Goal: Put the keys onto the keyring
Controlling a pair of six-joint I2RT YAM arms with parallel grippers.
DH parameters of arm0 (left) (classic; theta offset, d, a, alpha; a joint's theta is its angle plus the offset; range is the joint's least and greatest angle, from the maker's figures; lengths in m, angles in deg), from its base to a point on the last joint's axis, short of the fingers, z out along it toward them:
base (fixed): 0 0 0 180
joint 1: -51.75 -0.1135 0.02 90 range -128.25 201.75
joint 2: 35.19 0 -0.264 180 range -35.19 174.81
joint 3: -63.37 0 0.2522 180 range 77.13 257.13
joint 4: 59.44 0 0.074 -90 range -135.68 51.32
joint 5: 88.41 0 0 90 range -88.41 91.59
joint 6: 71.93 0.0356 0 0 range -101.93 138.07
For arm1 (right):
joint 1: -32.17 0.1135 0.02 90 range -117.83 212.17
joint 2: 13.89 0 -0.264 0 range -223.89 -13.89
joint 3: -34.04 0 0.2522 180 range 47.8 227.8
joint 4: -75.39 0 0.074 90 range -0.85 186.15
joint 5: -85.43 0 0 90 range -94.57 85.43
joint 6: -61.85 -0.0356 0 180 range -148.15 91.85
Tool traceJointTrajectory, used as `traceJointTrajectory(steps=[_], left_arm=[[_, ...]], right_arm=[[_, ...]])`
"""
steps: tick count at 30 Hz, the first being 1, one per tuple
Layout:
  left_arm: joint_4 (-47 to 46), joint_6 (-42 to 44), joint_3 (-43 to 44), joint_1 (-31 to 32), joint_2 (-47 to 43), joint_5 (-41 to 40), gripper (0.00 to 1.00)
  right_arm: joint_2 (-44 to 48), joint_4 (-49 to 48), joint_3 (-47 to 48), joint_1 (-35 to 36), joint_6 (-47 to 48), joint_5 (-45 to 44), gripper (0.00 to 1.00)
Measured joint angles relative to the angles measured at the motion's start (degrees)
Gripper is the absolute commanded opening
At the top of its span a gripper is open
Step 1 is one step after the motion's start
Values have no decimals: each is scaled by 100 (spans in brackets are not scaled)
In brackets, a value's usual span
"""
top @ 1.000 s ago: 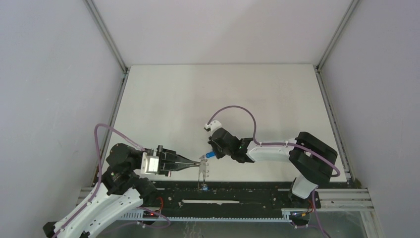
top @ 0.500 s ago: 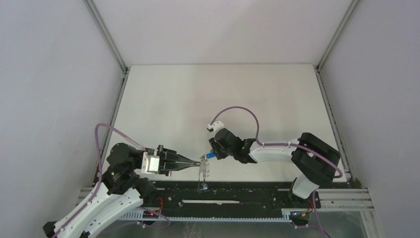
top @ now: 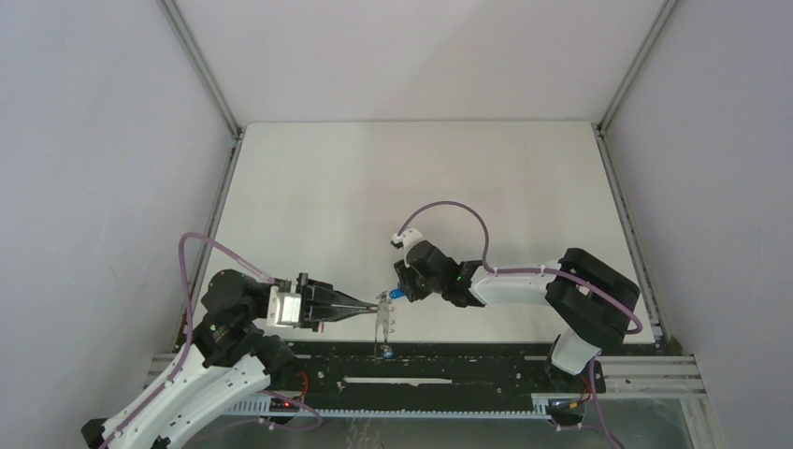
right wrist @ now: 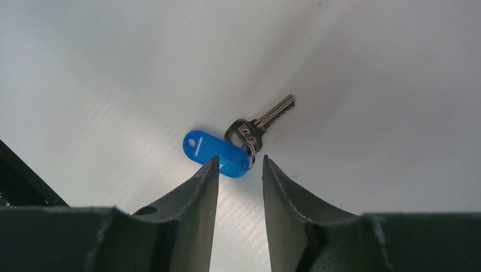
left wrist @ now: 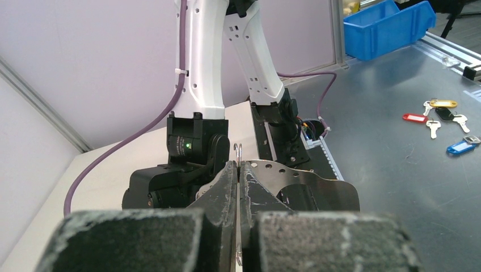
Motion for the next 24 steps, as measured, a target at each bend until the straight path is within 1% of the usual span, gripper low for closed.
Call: traceJointTrajectory(steps=[5,15,18,24], left_arm=[[-2,0,0,0,0,37,0],[-2,0,0,-9,0,83,0],[-2,0,0,-13,0,83,0],[-2,0,0,-22,0,85,0]], right_arm=[[-4,-98,-37,-52,-52,28,41],[-118,-199,-92,-114,-96,133,35],[-138,-221,-131,-136,-116,162,31],[-140,-378,-188,-179,-125,197,21]])
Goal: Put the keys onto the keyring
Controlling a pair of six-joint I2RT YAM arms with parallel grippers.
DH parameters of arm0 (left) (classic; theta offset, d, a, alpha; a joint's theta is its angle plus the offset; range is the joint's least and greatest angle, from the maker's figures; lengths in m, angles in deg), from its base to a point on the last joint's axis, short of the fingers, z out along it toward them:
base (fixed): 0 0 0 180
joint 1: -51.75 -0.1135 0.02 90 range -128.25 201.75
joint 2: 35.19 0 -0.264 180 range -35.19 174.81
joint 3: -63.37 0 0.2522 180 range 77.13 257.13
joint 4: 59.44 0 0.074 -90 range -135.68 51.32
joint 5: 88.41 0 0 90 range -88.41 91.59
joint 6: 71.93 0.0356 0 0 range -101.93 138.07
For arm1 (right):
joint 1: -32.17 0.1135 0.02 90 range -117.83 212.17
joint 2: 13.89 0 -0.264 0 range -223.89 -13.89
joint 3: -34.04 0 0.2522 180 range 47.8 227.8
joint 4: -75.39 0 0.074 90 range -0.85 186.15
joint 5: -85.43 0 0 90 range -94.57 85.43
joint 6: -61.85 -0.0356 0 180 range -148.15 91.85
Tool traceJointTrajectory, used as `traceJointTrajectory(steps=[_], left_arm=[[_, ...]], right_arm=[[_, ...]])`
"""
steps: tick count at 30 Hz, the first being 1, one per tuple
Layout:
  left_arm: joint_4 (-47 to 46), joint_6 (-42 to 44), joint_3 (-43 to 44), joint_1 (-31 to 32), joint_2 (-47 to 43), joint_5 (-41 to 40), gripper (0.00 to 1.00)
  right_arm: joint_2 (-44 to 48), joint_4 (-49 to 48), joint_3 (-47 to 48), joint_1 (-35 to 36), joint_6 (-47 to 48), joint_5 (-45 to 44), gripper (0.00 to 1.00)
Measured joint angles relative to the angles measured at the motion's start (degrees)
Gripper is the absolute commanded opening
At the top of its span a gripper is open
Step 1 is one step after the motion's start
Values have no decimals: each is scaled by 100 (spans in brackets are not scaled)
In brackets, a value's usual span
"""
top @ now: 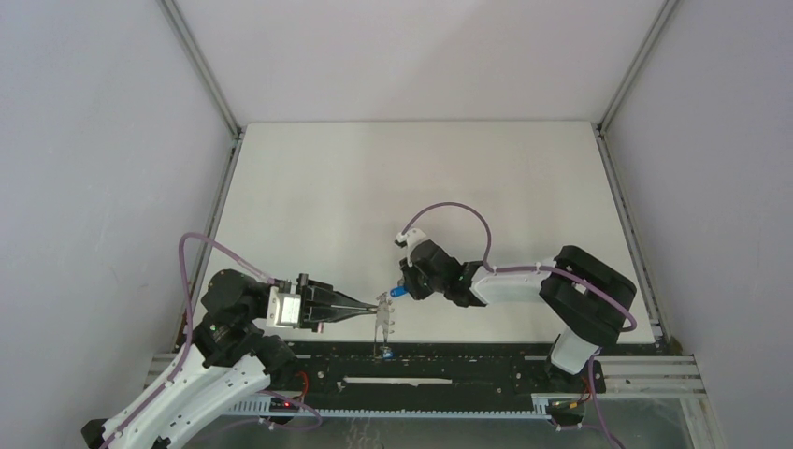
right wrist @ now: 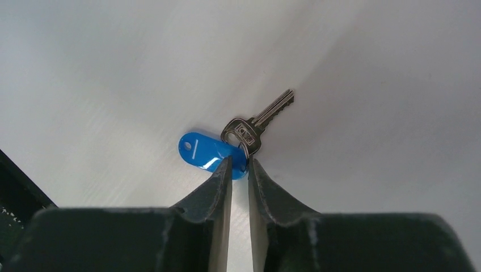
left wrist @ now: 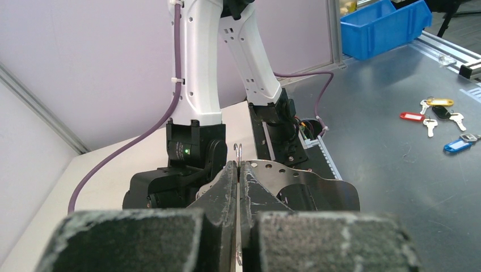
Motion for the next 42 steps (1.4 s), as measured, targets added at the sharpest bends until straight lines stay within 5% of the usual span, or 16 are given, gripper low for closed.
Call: traceJointTrajectory(steps=[6,14,24,36,42], left_arm=[[0,0,0,-4,0,0,0],[0,0,0,-11,0,4,0],[2,-9,0,-37,0,2,0],[-354,-514,0,-52,354,2,0],[-496,-730,186,-52,999,400,0]], right_arm=[[7,-260,-109,-92,9,138,0],[352,-785,-608,-122,129,636,0],[2612,-885,-1261,221,896,-105,0],[5687,981,-1130,774,2402,92,0],[5989,1908,37,964,3366,857,0]])
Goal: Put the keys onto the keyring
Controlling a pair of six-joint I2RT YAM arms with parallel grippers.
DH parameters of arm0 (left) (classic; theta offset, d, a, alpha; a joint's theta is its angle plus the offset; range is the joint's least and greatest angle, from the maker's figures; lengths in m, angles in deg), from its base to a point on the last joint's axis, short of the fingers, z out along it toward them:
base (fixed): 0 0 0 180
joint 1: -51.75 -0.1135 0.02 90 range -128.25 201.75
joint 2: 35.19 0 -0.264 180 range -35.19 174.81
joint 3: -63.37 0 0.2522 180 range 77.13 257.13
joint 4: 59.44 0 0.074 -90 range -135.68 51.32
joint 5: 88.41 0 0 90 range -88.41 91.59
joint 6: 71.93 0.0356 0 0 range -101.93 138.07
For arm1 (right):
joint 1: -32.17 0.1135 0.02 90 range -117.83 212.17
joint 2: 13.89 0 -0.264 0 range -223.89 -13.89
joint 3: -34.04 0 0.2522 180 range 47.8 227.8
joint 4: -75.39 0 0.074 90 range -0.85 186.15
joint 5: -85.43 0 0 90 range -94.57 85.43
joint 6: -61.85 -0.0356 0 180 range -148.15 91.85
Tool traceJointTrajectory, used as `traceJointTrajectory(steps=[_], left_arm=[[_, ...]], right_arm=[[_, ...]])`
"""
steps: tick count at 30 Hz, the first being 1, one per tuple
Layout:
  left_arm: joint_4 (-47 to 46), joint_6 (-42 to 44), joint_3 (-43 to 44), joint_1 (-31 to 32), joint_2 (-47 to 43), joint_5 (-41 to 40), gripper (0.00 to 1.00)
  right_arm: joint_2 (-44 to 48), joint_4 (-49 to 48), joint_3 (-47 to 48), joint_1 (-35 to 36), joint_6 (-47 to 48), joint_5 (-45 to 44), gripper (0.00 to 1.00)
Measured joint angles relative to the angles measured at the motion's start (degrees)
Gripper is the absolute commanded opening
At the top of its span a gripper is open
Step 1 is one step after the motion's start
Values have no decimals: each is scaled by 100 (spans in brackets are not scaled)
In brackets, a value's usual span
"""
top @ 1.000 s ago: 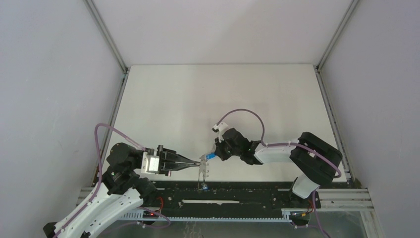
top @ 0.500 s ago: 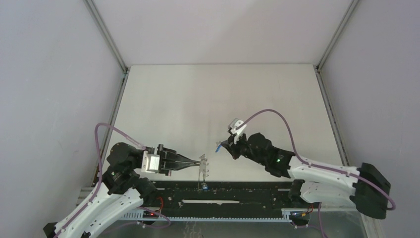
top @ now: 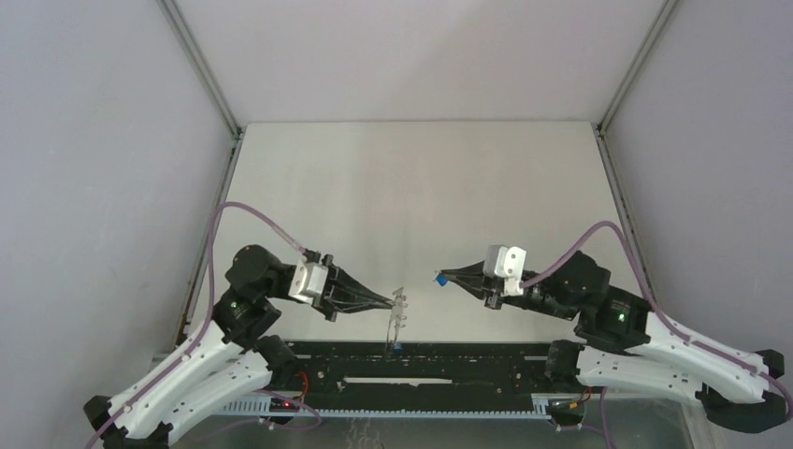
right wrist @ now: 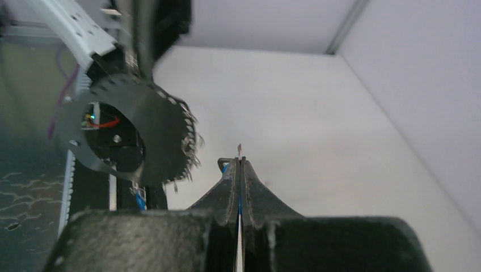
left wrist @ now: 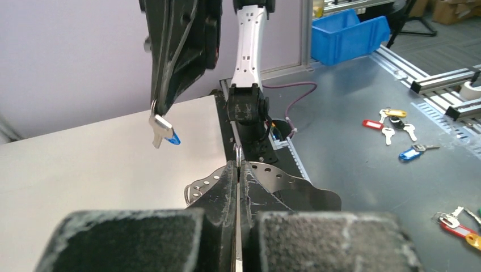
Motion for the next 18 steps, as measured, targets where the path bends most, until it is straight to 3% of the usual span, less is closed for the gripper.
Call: traceJointTrajectory(steps=[7,18], left_arm=[[-444,66,461,63,599,457,0],[-863,743,931,345,1060,839,0]], right_arm=[[-575,929,1453,802,1147,306,0],[-835,1657,1893,1305,2216,190,0]])
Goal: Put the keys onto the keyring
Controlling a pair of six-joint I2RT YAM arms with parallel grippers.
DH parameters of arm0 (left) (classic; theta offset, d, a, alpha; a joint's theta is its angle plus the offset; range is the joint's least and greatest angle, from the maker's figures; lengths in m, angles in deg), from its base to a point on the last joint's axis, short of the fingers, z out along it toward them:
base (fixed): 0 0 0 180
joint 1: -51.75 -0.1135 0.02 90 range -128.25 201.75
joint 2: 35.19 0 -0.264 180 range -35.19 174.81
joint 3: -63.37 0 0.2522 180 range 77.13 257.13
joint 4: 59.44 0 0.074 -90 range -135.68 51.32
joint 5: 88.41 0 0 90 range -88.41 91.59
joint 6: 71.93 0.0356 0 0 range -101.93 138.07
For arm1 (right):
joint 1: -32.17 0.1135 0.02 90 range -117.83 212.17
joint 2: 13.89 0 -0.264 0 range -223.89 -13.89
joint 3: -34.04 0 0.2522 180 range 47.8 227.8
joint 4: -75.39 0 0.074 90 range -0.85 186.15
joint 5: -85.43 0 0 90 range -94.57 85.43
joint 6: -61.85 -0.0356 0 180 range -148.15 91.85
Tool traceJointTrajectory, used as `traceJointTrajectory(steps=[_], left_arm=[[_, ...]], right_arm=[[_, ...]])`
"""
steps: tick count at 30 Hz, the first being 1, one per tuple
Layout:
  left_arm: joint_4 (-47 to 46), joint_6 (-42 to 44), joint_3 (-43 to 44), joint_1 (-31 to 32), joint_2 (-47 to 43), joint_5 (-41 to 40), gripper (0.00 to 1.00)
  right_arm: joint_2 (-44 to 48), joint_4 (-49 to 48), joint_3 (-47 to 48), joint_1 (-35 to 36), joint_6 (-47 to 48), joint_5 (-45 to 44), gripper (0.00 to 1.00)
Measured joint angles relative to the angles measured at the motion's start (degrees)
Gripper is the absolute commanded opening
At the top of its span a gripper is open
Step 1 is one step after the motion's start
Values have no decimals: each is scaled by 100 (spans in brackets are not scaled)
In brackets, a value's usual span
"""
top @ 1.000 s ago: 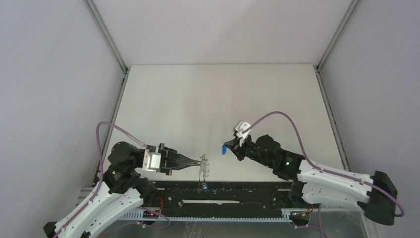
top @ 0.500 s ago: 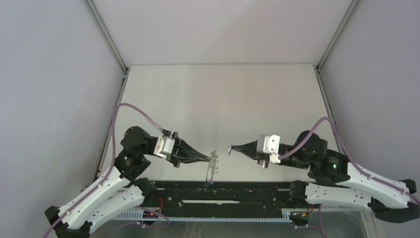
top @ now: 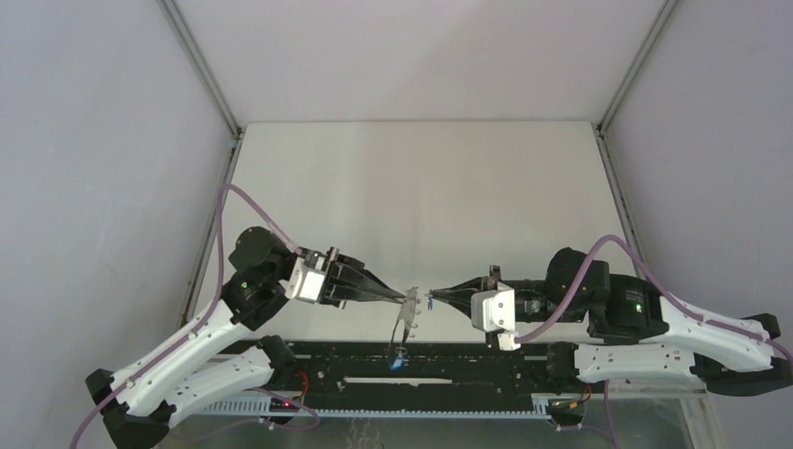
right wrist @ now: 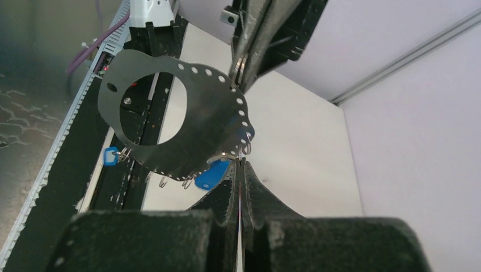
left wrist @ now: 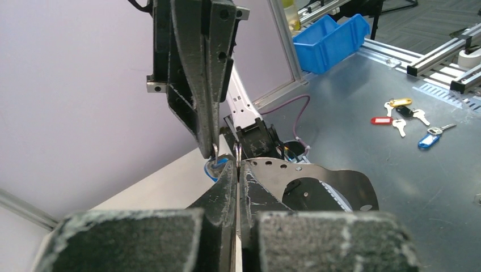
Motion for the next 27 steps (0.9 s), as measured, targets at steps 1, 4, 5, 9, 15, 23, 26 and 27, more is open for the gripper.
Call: traceJointTrajectory(steps=[1,4,5,9,15,23,26,27], left_arm=[[-13,0,44,0,44,0,0],[13,-35,291,0,267,-9,0],[28,-70,374,7,328,-33,0],[103,-221,455,79,391,-122,0],[251,-310,455,238,391,-177,0],[350,-361,455,273,396,-210,0],[350,-422,455,273,407,-243,0],[348,-433,455,273,413,-247,0]], right_arm=[[-22,42,52,57,55,-35,0],[-133,149,254,280,249,-240,0],[-157,155,293,352,299,-313,0],[-203,197,328,728,557,-726,0],[-205,195,328,1021,903,-1261,0],[-208,175,328,1333,1215,-1692,0],[-208,175,328,1447,1318,-1786,0],[-208,175,328,1480,1346,-1812,0]])
